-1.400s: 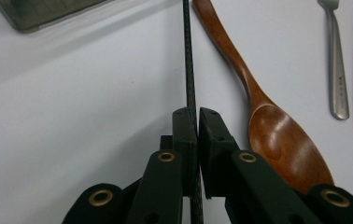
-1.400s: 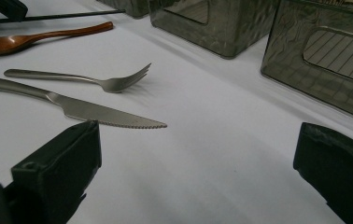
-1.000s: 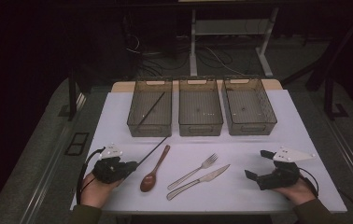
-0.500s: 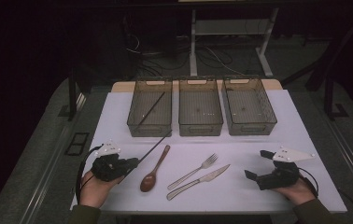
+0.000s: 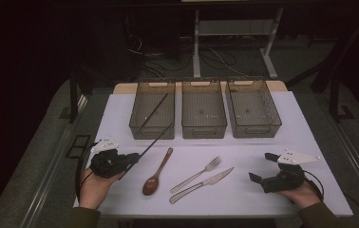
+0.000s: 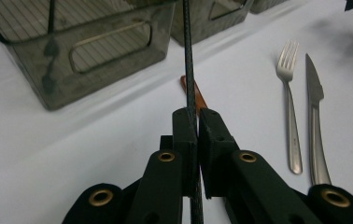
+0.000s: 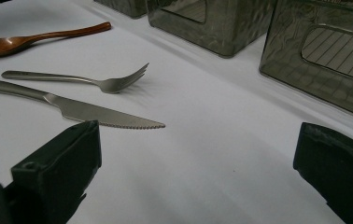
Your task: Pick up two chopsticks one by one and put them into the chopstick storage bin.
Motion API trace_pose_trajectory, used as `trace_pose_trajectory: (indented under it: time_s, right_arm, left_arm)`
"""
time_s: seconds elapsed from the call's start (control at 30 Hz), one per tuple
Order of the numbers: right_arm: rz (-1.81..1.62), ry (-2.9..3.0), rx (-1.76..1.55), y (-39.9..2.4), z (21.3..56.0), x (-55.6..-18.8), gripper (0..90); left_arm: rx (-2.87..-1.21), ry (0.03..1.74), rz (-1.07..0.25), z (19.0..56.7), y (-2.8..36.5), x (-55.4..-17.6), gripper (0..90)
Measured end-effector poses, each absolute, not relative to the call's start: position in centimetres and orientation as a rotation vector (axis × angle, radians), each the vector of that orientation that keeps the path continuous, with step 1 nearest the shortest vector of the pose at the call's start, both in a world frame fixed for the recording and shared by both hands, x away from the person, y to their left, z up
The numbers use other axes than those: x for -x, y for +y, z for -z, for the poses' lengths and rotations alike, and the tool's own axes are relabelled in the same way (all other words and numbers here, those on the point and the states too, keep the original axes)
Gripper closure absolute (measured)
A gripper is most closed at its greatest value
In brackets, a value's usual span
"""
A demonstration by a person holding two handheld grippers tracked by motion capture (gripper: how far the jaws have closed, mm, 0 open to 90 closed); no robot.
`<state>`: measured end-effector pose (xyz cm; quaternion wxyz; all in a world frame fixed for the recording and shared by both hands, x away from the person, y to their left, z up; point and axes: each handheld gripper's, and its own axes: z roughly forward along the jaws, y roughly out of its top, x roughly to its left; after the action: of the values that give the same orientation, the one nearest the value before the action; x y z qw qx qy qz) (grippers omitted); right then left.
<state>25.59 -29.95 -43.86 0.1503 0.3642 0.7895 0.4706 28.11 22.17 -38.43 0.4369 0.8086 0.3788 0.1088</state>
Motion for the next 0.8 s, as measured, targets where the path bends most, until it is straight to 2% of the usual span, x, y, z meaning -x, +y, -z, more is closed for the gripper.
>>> trace_pose_trajectory:
  time_s: [0.8]
  right_arm:
    - [-1.36,2.257,-1.057,-30.0,43.8,-25.6,0.2]
  left_arm:
    - [-1.987,0.96,-0.33,36.5,20.6,-32.8,85.1]
